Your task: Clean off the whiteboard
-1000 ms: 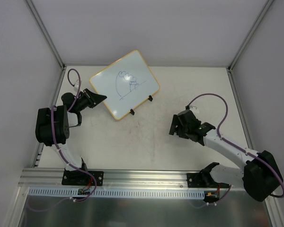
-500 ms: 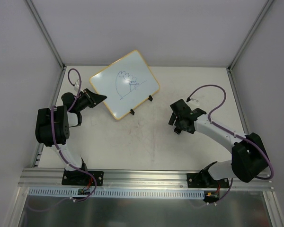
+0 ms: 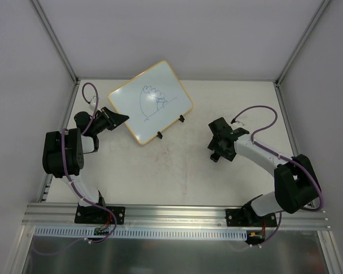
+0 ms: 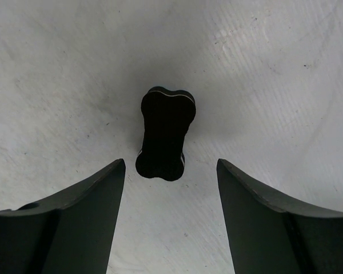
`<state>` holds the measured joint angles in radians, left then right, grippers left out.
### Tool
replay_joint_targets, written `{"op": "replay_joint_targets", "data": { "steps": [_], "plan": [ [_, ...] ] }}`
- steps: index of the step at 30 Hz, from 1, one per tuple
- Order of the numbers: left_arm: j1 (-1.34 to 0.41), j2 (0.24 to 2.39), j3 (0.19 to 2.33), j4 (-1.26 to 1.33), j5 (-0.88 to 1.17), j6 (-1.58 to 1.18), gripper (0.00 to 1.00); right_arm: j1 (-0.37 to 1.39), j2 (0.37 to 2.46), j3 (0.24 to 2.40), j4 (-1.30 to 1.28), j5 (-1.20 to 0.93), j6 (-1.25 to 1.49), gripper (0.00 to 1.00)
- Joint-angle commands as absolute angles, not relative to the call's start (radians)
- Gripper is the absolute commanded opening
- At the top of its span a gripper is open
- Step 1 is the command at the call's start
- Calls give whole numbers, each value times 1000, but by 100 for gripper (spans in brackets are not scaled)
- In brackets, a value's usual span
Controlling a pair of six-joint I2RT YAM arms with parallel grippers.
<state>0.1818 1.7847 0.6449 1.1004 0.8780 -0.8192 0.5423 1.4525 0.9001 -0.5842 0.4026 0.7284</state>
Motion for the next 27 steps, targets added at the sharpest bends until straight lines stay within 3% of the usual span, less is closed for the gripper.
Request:
{"op": "replay_joint_targets", "data": {
  "steps": [1, 13, 19, 21, 27],
  "plan": [
    [172, 1750, 635, 1086, 847, -769, 12, 520, 1468, 905, -534, 387, 756, 67],
    [172, 1740, 627, 1072, 833, -758, 12, 500, 1560, 916, -471, 361, 756, 69],
    [172, 1740, 629, 1072, 831, -756, 12, 491, 1606, 925, -460, 354, 752, 64],
    [172, 1738, 626, 1071, 828, -758, 12, 483, 1621, 925, -453, 351, 750, 53],
    [172, 1735, 626, 1069, 827, -755, 12, 480, 1609, 923, -453, 362, 735, 47]
  ]
}}
